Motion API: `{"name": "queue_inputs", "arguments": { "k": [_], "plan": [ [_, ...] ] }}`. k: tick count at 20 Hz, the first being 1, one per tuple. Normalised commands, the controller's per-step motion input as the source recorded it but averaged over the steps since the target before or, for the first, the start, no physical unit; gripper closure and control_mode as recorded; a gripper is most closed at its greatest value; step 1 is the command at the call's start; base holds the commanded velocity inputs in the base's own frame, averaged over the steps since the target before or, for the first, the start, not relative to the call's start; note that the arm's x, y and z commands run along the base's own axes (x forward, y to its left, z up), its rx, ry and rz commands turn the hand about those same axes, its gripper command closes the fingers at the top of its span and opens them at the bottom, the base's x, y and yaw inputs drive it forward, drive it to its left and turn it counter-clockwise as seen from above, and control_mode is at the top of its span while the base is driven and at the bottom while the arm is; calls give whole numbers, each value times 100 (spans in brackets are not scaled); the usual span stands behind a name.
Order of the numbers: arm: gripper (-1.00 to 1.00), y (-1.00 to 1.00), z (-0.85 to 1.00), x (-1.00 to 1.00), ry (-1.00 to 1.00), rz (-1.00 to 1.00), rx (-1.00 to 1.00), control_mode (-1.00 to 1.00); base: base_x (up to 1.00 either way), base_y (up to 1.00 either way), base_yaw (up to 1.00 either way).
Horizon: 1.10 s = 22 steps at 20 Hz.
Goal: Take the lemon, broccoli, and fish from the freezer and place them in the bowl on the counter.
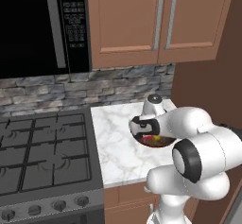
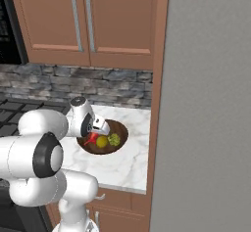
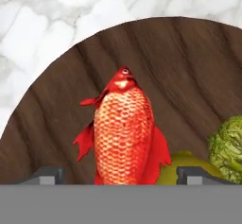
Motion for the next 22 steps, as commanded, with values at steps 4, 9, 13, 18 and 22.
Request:
{"name": "queue_inputs", "arguments": {
  "k": [4,9,13,18,22],
  "plan": [
    [-100,0,3,-40,-3,-1,0,-100,0,0,0],
    [-100,-1,38,-56,-7,0,0,-100,0,0,0],
    [-100,-6,66,-24,-2,0,0,-100,0,0,0],
    [-100,-26,76,-49,0,0,0,-100,0,0,0],
    [-100,-4,81,-94,-5,5,0,-100,0,0,0]
  ]
}}
